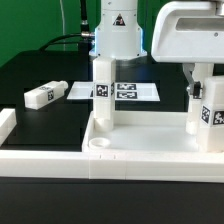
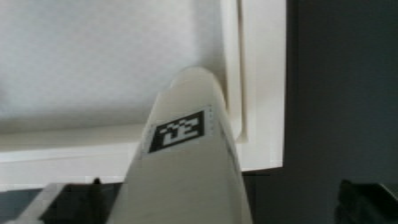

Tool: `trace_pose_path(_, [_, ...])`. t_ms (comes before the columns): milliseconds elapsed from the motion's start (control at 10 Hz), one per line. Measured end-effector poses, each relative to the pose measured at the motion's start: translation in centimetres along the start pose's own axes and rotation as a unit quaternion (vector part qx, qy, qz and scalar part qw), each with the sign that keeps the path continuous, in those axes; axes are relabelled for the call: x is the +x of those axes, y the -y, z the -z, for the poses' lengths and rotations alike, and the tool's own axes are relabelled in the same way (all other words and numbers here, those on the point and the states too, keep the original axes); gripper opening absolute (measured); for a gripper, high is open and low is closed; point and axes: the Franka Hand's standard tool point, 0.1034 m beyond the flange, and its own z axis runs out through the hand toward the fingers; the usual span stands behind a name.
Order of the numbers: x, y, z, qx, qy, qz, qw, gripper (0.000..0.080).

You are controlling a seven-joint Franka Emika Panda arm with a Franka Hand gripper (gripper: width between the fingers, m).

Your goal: Assemble desk

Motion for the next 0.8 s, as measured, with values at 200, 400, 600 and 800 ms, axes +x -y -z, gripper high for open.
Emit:
trace_pose_path(200, [0.04, -0.18, 0.0, -0.003, 0.0, 0.043, 0.999, 0.0649])
trace_pose_path(400, [0.19, -0.76, -0.01, -0.009, 0.0, 0.138, 0.99, 0.0649])
trace_pose_path(600, [0.26, -1.04, -0.02, -0.01, 0.0, 0.135, 0.991, 0.0602])
trace_pose_path(800, [0.26, -1.05, -0.02, -0.01, 0.0, 0.115, 0.993, 0.0289])
